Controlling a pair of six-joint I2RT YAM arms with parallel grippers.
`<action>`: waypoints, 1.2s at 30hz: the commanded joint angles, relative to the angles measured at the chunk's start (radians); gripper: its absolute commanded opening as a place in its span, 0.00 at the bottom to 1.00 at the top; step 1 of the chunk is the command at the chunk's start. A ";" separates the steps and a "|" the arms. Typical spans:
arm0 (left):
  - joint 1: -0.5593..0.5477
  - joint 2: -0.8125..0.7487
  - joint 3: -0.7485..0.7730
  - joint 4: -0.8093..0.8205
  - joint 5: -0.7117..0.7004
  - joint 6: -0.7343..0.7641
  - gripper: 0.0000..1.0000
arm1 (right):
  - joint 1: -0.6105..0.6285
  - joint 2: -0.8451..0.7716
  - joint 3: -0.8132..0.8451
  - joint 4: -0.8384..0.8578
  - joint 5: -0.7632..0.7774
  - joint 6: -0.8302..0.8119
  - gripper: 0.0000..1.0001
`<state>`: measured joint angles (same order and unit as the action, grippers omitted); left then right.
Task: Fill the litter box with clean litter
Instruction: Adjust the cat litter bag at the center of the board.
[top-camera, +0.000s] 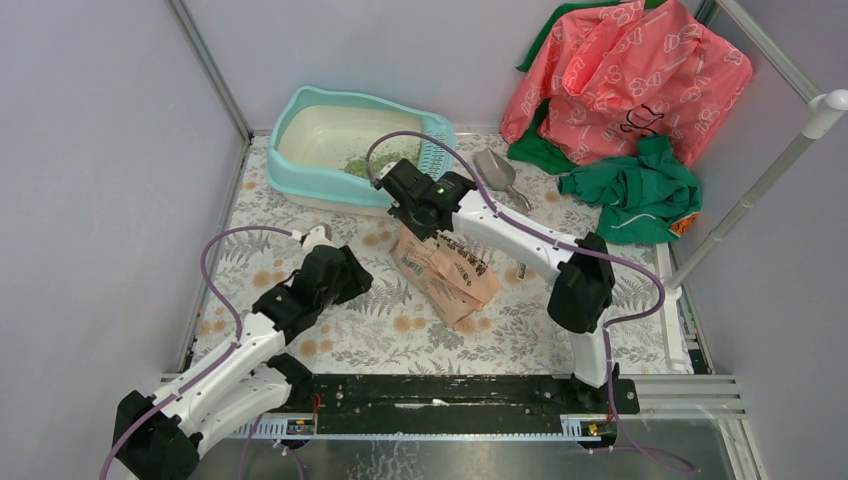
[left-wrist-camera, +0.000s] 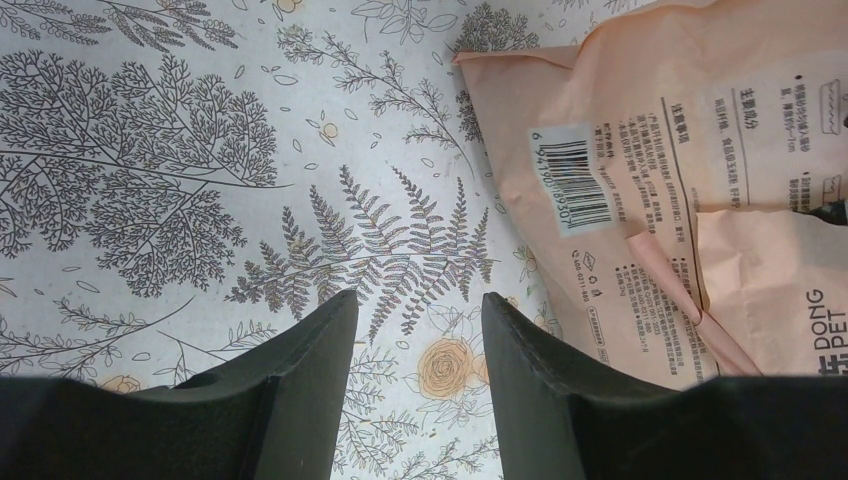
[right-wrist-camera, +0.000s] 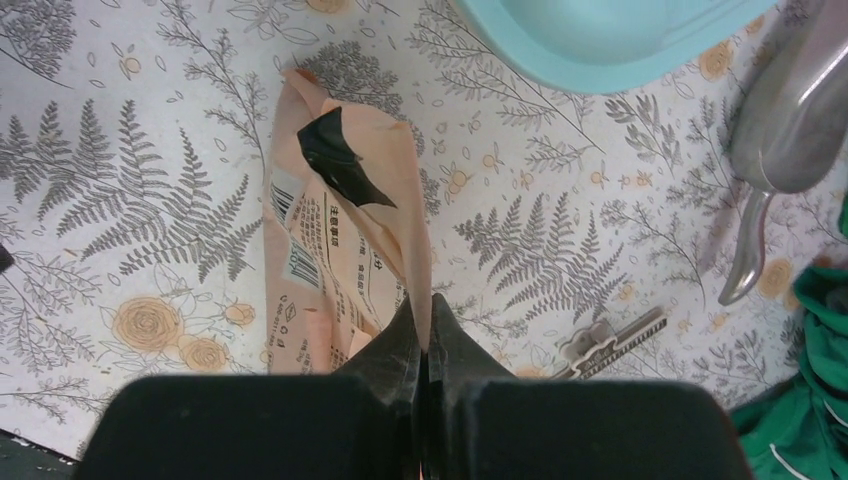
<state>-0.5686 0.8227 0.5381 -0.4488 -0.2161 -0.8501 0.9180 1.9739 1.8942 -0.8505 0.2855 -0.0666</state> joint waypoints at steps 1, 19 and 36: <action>0.007 0.001 -0.003 0.034 0.006 0.008 0.57 | 0.005 0.051 0.076 0.043 -0.046 -0.014 0.00; 0.018 0.012 -0.008 0.041 0.007 0.016 0.57 | -0.045 0.239 0.467 -0.089 0.045 0.098 0.00; 0.027 0.035 -0.014 0.064 0.023 0.016 0.57 | -0.106 0.282 0.571 -0.128 0.063 0.221 0.00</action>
<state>-0.5480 0.8589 0.5301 -0.4408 -0.1993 -0.8497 0.8295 2.2604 2.3829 -1.0302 0.3214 0.1219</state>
